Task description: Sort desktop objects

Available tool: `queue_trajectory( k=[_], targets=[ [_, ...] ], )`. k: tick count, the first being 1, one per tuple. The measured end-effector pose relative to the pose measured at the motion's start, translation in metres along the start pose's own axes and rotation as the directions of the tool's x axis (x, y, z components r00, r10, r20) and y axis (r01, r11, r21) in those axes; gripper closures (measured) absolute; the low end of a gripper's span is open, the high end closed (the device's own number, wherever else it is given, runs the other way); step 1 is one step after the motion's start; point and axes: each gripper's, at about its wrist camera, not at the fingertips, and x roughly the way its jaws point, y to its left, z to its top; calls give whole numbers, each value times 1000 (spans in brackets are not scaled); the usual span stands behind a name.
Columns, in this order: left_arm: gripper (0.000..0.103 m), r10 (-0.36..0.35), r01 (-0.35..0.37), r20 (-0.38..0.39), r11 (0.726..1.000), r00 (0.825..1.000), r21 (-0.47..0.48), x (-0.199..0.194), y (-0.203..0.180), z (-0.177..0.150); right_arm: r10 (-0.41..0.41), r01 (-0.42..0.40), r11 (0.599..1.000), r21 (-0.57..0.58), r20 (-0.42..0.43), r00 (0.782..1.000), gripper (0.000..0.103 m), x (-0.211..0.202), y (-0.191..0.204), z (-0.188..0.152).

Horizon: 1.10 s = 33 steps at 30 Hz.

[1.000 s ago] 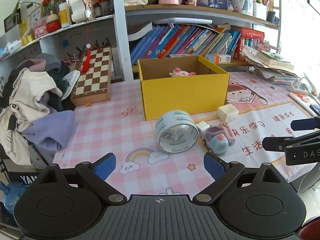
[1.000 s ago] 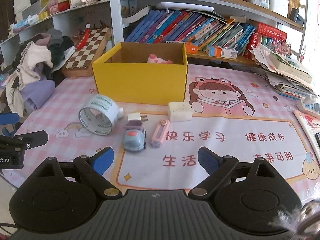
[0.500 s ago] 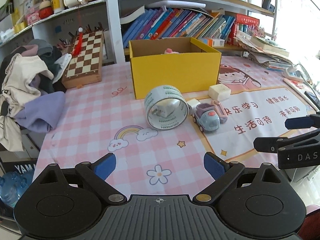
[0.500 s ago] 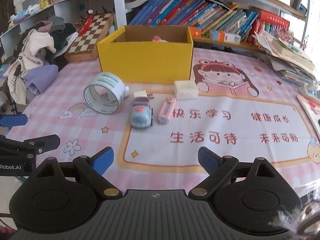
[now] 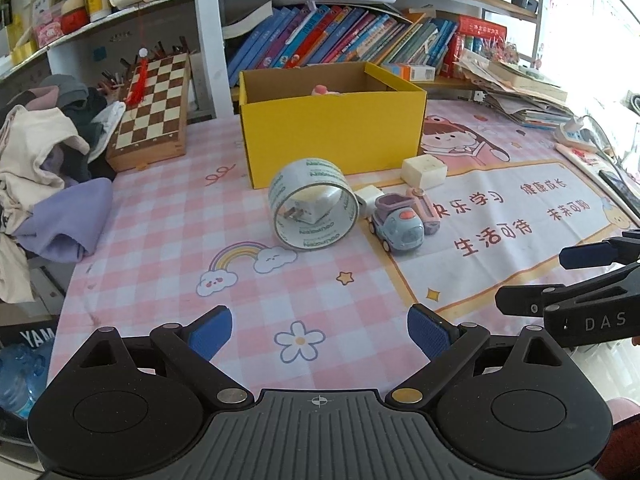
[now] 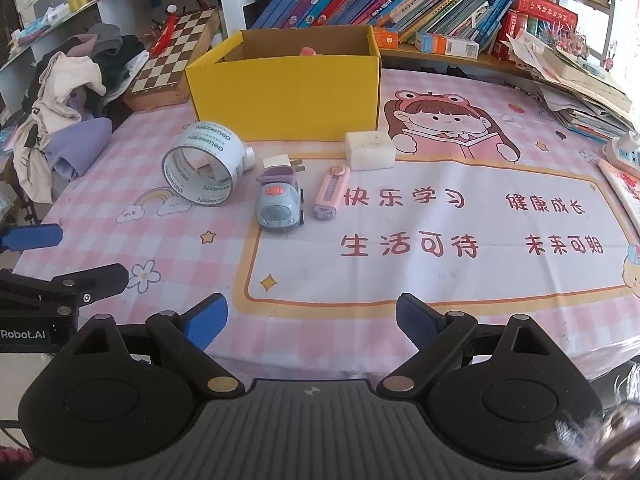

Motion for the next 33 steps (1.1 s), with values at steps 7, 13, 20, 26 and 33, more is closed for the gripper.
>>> queue_trajectory(
  k=[7, 13, 20, 26, 33],
  targets=[
    [7, -12, 12, -2, 1000, 1000, 10, 5, -5, 4, -12, 12, 1000, 12, -2, 1000, 11, 1, -6, 2],
    [7, -13, 13, 5, 1000, 1000, 11, 8, -6, 8, -18, 18, 1000, 10, 3, 1000, 13, 3, -9, 4],
    [7, -9, 8, 12, 1000, 1000, 11, 13, -8, 12, -18, 19, 1000, -25, 10, 1000, 14, 6, -7, 8],
    [7, -12, 12, 11, 1000, 1000, 9, 17, -8, 15, -21, 21, 1000, -23, 6, 1000, 14, 9, -12, 11],
    [7, -15, 15, 12, 1000, 1000, 5, 21, -9, 18, -19, 19, 999, -29, 2, 1000, 14, 13, -13, 17]
  ],
)
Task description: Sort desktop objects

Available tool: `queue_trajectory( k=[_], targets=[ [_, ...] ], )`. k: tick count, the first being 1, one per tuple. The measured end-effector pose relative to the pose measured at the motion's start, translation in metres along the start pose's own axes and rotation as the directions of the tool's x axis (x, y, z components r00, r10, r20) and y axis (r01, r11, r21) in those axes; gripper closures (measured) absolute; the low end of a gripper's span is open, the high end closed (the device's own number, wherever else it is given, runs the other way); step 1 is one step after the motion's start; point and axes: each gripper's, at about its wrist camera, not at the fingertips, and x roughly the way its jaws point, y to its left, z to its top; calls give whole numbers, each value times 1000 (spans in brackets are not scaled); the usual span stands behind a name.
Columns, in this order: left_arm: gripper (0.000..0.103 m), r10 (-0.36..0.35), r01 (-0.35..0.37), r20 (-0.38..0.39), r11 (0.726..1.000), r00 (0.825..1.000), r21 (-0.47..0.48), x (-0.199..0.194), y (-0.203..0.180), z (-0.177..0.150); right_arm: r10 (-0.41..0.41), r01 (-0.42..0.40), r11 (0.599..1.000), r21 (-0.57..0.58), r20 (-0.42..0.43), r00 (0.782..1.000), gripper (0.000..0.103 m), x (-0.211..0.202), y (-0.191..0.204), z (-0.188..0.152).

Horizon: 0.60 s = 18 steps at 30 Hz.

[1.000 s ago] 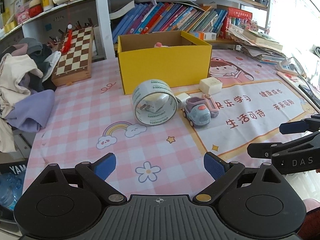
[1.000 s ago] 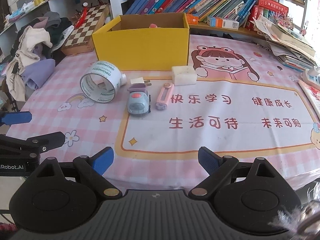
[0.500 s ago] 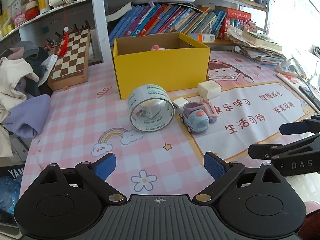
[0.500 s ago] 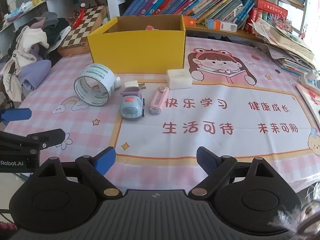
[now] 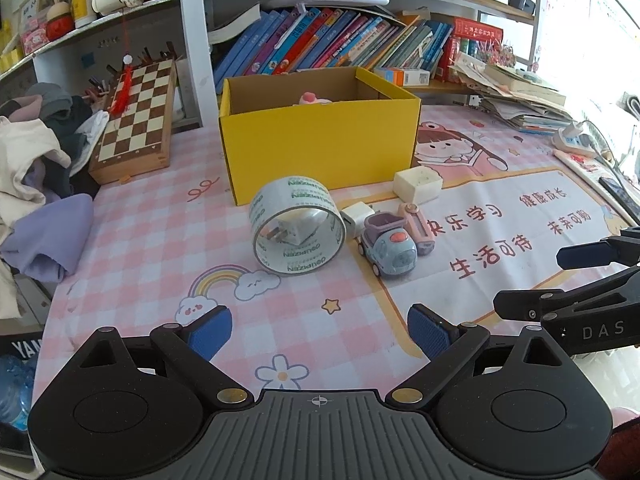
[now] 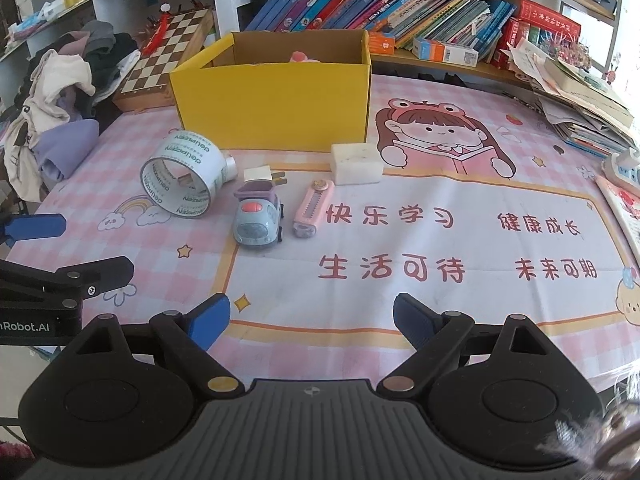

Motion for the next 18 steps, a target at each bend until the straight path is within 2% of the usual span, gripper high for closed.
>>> queue_trajectory(
  k=[18],
  targets=[
    [7, 6, -6, -9, 1000, 1000, -17, 14, 4, 9, 6, -7, 1000, -17, -24, 1000, 14, 17, -4, 14]
  ],
)
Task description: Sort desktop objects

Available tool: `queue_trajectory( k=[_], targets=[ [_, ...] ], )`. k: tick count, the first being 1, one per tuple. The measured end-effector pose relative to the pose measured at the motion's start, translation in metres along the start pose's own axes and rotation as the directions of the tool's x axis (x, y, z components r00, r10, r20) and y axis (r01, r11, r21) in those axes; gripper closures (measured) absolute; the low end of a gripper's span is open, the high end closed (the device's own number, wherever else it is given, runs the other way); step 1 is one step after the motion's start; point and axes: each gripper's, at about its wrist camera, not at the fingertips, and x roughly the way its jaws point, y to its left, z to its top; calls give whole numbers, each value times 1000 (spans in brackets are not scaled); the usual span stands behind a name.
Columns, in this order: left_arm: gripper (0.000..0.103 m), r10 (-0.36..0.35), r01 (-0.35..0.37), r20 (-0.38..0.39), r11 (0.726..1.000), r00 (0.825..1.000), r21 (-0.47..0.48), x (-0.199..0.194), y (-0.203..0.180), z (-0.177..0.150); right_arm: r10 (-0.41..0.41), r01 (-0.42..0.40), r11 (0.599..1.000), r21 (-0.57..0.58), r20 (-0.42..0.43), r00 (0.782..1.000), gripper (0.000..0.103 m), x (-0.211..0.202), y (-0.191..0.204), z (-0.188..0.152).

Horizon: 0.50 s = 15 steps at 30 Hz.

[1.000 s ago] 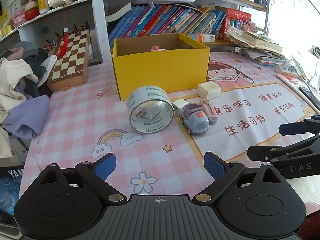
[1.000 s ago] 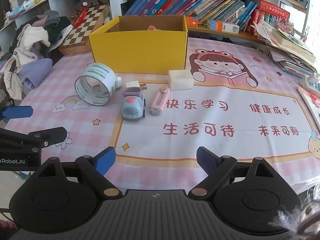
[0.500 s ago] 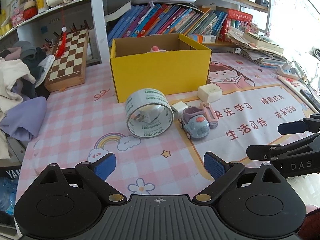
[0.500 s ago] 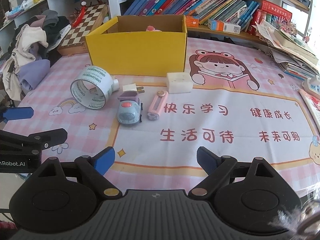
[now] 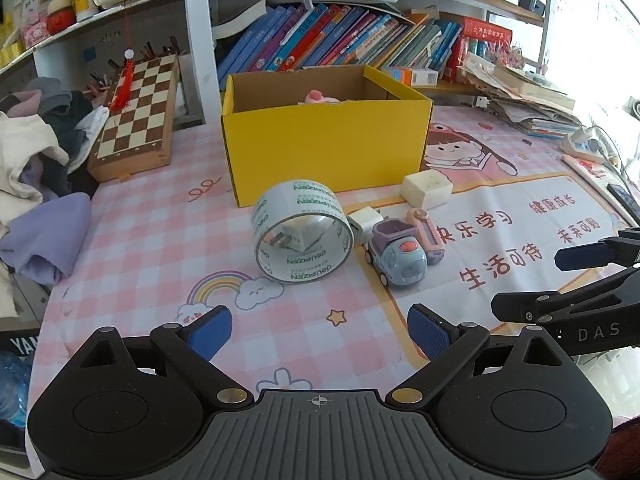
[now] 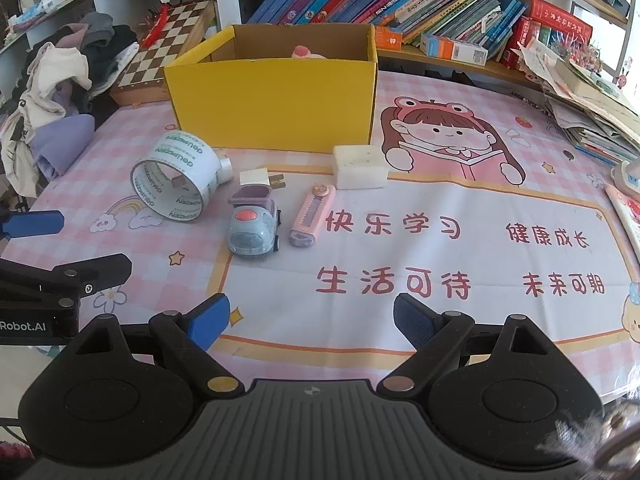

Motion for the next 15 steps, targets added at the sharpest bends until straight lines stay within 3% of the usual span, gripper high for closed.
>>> queue_trajectory(
  k=[15],
  targets=[
    [7, 9, -9, 0, 1000, 1000, -3, 12, 3, 10, 18, -18, 1000, -4, -14, 1000, 14, 16, -5, 15]
  ],
)
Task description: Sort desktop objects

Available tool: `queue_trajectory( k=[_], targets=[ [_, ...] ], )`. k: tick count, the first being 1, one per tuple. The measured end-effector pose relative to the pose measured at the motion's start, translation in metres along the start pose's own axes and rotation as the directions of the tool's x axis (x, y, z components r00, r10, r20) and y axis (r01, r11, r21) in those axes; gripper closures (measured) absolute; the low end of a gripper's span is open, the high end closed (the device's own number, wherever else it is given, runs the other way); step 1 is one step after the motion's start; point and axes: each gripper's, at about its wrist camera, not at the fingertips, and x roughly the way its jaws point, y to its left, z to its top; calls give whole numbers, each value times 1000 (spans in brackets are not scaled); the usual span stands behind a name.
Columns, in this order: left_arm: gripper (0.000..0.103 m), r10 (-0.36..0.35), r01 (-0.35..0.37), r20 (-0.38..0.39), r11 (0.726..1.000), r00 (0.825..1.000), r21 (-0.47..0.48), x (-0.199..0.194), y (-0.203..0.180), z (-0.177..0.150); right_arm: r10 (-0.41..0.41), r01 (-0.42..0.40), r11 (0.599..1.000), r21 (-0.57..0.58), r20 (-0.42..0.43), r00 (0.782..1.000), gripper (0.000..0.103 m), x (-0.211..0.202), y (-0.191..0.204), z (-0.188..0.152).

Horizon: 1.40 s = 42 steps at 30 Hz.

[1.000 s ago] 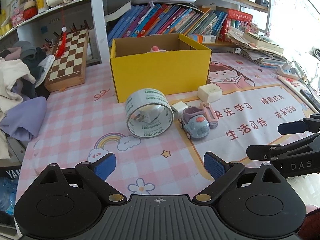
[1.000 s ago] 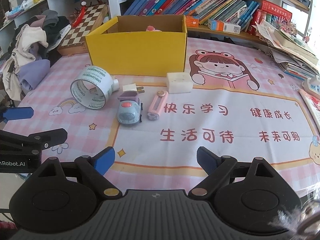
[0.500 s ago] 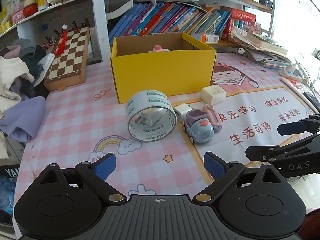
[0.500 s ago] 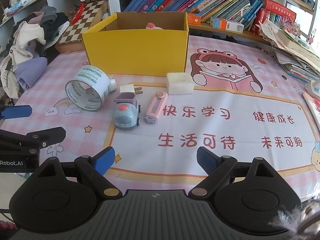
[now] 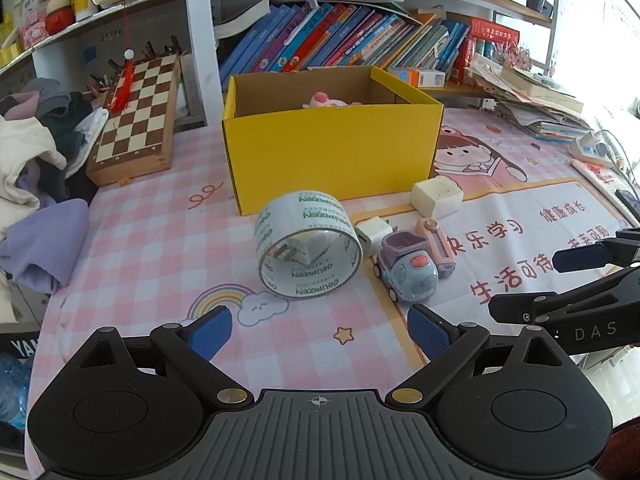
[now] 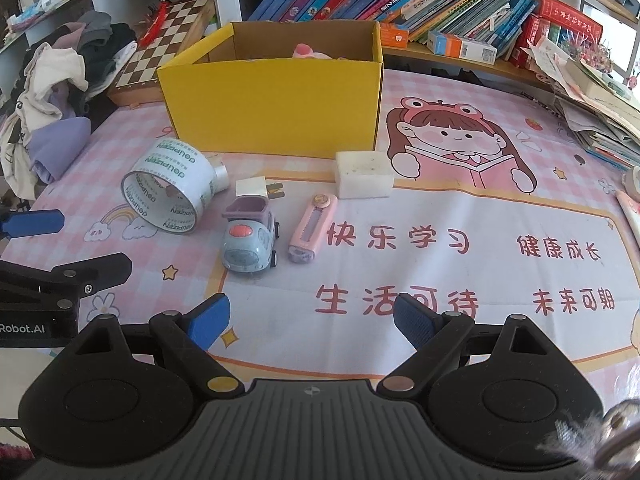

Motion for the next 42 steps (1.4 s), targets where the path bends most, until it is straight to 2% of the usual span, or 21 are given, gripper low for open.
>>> queue_trajectory(
  k=[9, 29, 42],
  targets=[
    [8, -4, 4, 19, 1000, 1000, -2, 7, -2, 7, 6, -6, 1000, 18, 9, 1000, 18, 4, -10, 7],
    [8, 56, -55, 14, 996, 998, -65, 46, 6, 39, 39, -39, 999, -25, -15, 999, 18, 36, -25, 45],
    [8, 92, -97, -54, 990, 994, -99, 78, 8, 47, 79, -80, 996, -38, -40, 996, 18, 64, -41, 69]
  ],
)
